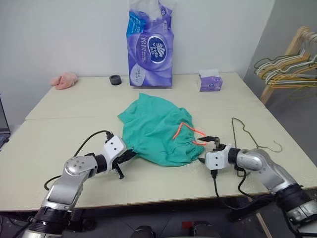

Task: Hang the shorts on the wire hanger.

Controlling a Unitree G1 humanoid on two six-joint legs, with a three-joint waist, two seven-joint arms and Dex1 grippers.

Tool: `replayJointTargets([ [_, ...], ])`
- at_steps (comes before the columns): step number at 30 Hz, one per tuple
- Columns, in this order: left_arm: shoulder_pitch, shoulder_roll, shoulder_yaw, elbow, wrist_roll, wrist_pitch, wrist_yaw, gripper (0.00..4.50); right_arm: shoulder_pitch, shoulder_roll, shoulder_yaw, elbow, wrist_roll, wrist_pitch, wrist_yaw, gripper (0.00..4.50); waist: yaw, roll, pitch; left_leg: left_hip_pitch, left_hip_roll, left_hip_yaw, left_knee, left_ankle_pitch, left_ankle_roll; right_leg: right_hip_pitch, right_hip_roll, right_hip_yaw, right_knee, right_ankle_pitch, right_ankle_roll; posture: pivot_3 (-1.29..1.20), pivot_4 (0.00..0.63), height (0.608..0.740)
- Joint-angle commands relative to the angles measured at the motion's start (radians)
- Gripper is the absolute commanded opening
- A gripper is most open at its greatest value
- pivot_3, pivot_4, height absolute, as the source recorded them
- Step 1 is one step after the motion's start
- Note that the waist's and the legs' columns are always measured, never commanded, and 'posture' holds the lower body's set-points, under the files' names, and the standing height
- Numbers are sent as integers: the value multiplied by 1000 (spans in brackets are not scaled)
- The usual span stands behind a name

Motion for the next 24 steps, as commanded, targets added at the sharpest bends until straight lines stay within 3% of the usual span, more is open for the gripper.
replayJointTargets([
  [1, -5, 5, 23, -37, -32, 6, -20, 0, -39, 16, 12, 9, -12, -34, -4, 2860, -2, 0, 0, 0, 0, 0, 0, 0, 0, 0, 0, 0, 0, 0, 0, -51, 0, 740],
  [9, 26, 25, 27, -70, -74, 34, -67, 0, -49, 28, 6, 12, 48, -13, 71, 39, -6, 0, 0, 0, 0, 0, 0, 0, 0, 0, 0, 0, 0, 0, 0, -52, 0, 740],
  [13, 108, 138, 55, -146, -173, 92, -229, 0, -18, -32, -61, -151, 325, 242, 329, 39, -10, 0, 0, 0, 0, 0, 0, 0, 0, -1, 0, 0, 2, 0, -1, -51, 0, 740],
  [19, 169, 300, 116, -256, -344, 240, -402, 0, -59, -172, -133, -363, 599, 609, 589, 39, -7, 0, 1, 0, 1, -1, 0, 0, 0, 0, 0, -1, 2, 0, -1, -48, 0, 740],
  [23, 101, 308, 99, -198, -338, 249, -404, 0, -121, -222, -134, -414, 695, 779, 691, 39, -5, 2, 3, 0, 0, -1, 0, 0, 0, 0, 0, -2, 1, 0, -1, -47, 0, 740],
  [24, 25, 276, 72, -131, -301, 233, -375, 0, -184, -191, -122, -347, 678, 800, 682, 39, -4, 2, 3, 0, 1, -1, 0, 0, 0, 0, 0, -2, 1, 0, -1, -47, 0, 740],
])
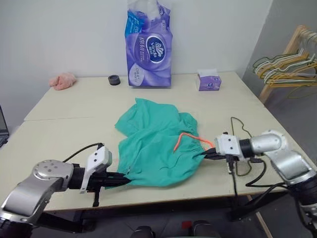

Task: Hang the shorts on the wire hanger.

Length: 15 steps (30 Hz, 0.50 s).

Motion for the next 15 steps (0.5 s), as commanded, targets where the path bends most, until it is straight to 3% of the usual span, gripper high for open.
replayJointTargets([
  [1, -216, -81, -48, 179, 76, -48, 69, 0, -178, 69, 11, 156, -21, 59, 1, 39, 1, 0, 0, 0, 0, 0, 0, 0, 0, 1, 0, 0, 0, 0, 0, -43, 0, 740],
  [5, -833, -273, -159, 875, 380, -327, 349, 0, -660, 276, 136, 921, -358, -307, -318, 39, 3, -6, 5, 4, -2, -3, 1, 6, -3, 5, 1, -3, 0, 7, -2, -28, 0, 740],
  [8, -1240, -303, -196, 1299, 530, -521, 579, 0, -975, 392, 148, 1279, -470, -450, -607, 39, -17, -10, 3, -6, -2, -9, -2, 14, -17, -9, 2, -5, -1, 13, -8, -34, 0, 740],
  [11, -1529, -274, -213, 1507, 647, -662, 824, 0, -1183, 444, 145, 1428, -552, -548, -872, 39, -50, -14, 0, -31, -4, -9, -1, 15, -26, -41, -3, -2, 6, 14, -13, -35, 0, 740],
  [13, -1641, -253, -229, 1558, 713, -739, 927, 0, -1257, 455, 136, 1463, -584, -605, -985, 39, -70, -16, -2, -45, -9, -8, 0, 15, -26, -60, -8, -1, 16, 14, -12, -32, 0, 740],
  [15, -1772, -196, -329, 1534, 870, -894, 1017, 0, -1326, 439, 102, 1443, -591, -729, -1117, 39, -89, -16, -2, -48, -16, -9, -1, 13, -23, -72, -18, -3, 20, 13, -11, -34, 0, 740],
])
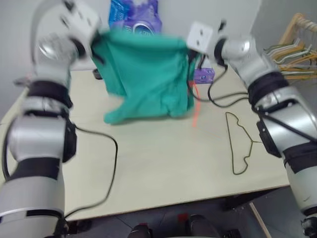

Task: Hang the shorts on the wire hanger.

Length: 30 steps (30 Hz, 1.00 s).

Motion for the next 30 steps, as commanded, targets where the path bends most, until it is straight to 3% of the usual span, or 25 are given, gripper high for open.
replayJointTargets([
  [1, -159, 88, -103, -21, 194, -223, 133, 0, -98, -34, -72, -2, -17, -179, -202, 39, -17, 0, 0, -5, -2, 0, -1, -1, 2, -5, 0, 1, -1, 0, 0, -29, 0, 740],
  [3, -131, 109, -141, -33, 236, -292, 59, 0, -57, -44, -94, -16, -8, -255, -200, 39, -27, 1, 0, -11, -3, 0, -1, -3, 5, -15, -4, 2, -1, 0, 0, -23, 0, 740],
  [5, 7, 113, -129, -49, 184, -306, -160, 0, 60, -34, -100, -30, 13, -309, -86, 39, -29, 5, -6, -8, -4, -1, -1, -4, 7, -14, -8, 1, -1, 0, 1, -22, 0, 740],
  [9, 314, 136, -77, -173, 61, -269, -465, 0, 285, -12, -112, -84, 63, -329, 128, 39, -38, 12, -10, 12, -7, 3, -3, -10, 18, 11, -4, 1, -9, -7, 7, -20, 0, 740],
  [11, 621, 169, -53, -382, -60, -144, -662, 0, 463, -12, -101, -152, 88, -319, 255, 39, -53, 12, -10, 13, -9, 0, 0, -12, 20, 11, -3, 2, -5, -6, 9, -26, 0, 740],
  [14, 1161, 282, -40, -896, -271, 137, -885, 0, 702, -34, -87, -331, 118, -280, 384, 39, -74, 11, -9, 26, -4, -5, 3, -12, 21, 20, -2, 8, 1, -4, 12, -27, 0, 740],
  [17, 1435, 334, 10, -1196, -347, 295, -889, 0, 842, -60, -98, -532, 149, -193, 466, 39, -76, 12, -10, 27, -3, -13, 2, -13, 19, 20, 0, 10, 4, -4, 11, -30, 0, 740],
  [22, 1628, 398, 56, -1466, -444, 466, -919, 0, 995, -148, -100, -853, 231, -44, 648, 39, -39, 14, -12, 32, -5, -14, 2, -15, 22, 28, 0, 8, -1, -4, 11, -30, 0, 740],
  [30, 1724, 454, 101, -1552, -513, 487, -1007, 0, 1169, -341, -62, -1229, 348, 203, 939, 39, 30, 14, -10, 52, -6, -12, 3, -19, 27, 55, 1, 3, -10, -5, 12, -51, 0, 740],
])
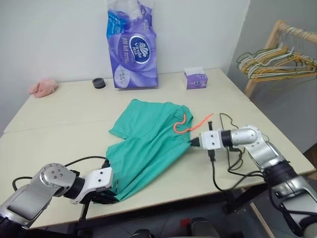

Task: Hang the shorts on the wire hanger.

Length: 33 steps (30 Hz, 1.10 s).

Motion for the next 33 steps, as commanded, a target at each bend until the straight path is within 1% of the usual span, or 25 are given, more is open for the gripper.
replayJointTargets([
  [1, 8, 24, 36, -12, -11, -32, -44, 0, 33, -90, 1, -167, 62, 106, 136, 39, 11, 1, 0, 2, 0, 1, 0, 0, 0, 2, 1, 0, -1, 0, 0, -53, 0, 740],
  [3, 13, 23, 42, -6, -9, -44, -53, 0, 61, -126, 10, -222, 70, 145, 176, 39, 22, 1, 0, 3, 0, 1, -1, 0, 0, 4, 3, -2, -3, 0, 0, -54, 0, 740],
  [4, 15, 20, 46, -10, -12, -42, -53, 0, 68, -131, 11, -237, 68, 154, 178, 39, 24, 1, 0, 4, 2, 0, -2, -1, -1, 6, 6, -3, -7, 0, 0, -54, 0, 740],
  [7, 27, 13, 57, -73, -60, 11, -50, 0, 96, -139, 20, -295, 81, 211, 196, 39, 24, 1, 0, 4, 4, -1, -2, -1, -1, 7, 9, -4, -7, 0, 0, -52, 0, 740],
  [10, 40, 9, 58, -106, -65, 31, -37, 0, 105, -127, 19, -316, 72, 228, 179, 39, 24, 1, 0, 5, 4, 0, -2, -2, -2, 7, 9, -3, -7, 0, 0, -52, 0, 740],
  [14, 56, -1, 64, -152, -105, 108, -17, 0, 102, -147, 32, -320, 62, 240, 213, 39, 26, 0, 0, 5, 4, 0, -2, -2, -2, 7, 9, -3, -7, 0, 0, -49, 0, 740],
  [16, 59, -6, 73, -160, -126, 139, -12, 470, 101, -163, 27, -327, 59, 237, 226, 453, 27, 0, 1, 5, 4, 0, -2, -2, -2, 7, 9, -3, -7, 0, 0, -50, 0, 740],
  [17, 65, -6, 78, -166, -139, 149, -14, 610, 101, -179, 24, -335, 60, 235, 241, 630, 27, 0, 1, 5, 4, -1, -2, -2, -2, 7, 9, -3, -7, 0, 0, -50, 0, 740],
  [20, 92, 0, 96, -182, -156, 149, -22, 1475, 107, -247, -3, -359, 64, 200, 274, 1597, 29, 1, 1, 5, 4, 0, -2, -2, -2, 8, 9, -3, -8, 0, 0, -49, 0, 740],
  [21, 99, 2, 102, -184, -158, 147, -21, 1807, 113, -267, -18, -371, 81, 211, 280, 1985, 29, 1, 2, 5, 4, 0, -2, -2, -2, 8, 9, -3, -8, 0, 0, -51, 1, 740],
  [23, 102, 0, 112, -179, -151, 132, -13, 2335, 133, -289, -61, -386, 129, 245, 264, 2626, 32, 1, 2, 6, 4, 0, -2, -2, -2, 8, 9, -3, -8, 0, 0, -52, 3, 740],
  [26, 32, -55, 152, -184, -214, 168, 29, 3165, 160, -300, -172, -384, 207, 336, 201, 3614, 41, 0, 4, 9, 5, 0, -3, -2, -2, 12, 10, -3, -9, 0, 0, -58, 2, 740],
  [28, -5, -89, 168, -195, -247, 190, 53, 3708, 169, -289, -226, -377, 238, 389, 155, 3678, 48, -1, 4, 11, 5, 1, -2, -2, -2, 15, 9, -3, -10, 0, 0, -62, 2, 740],
  [29, -40, -123, 183, -213, -300, 224, 81, 4029, 179, -274, -271, -363, 255, 424, 107, 3678, 50, -1, 4, 11, 5, 1, -2, -2, -2, 15, 10, -3, -10, 0, 0, -68, 2, 740],
  [31, -123, -203, 211, -252, -420, 302, 161, 4029, 220, -228, -383, -347, 302, 512, -12, 3678, 58, -3, 4, 11, 5, 0, -2, -2, -2, 15, 9, -3, -11, 0, 0, -79, 2, 740],
  [33, -171, -238, 219, -283, -500, 366, 196, 4029, 275, -163, -482, -370, 358, 628, -128, 3678, 61, -6, 4, 11, 5, -1, -1, -2, -2, 16, 9, -3, -10, 0, 0, -90, 1, 740],
])
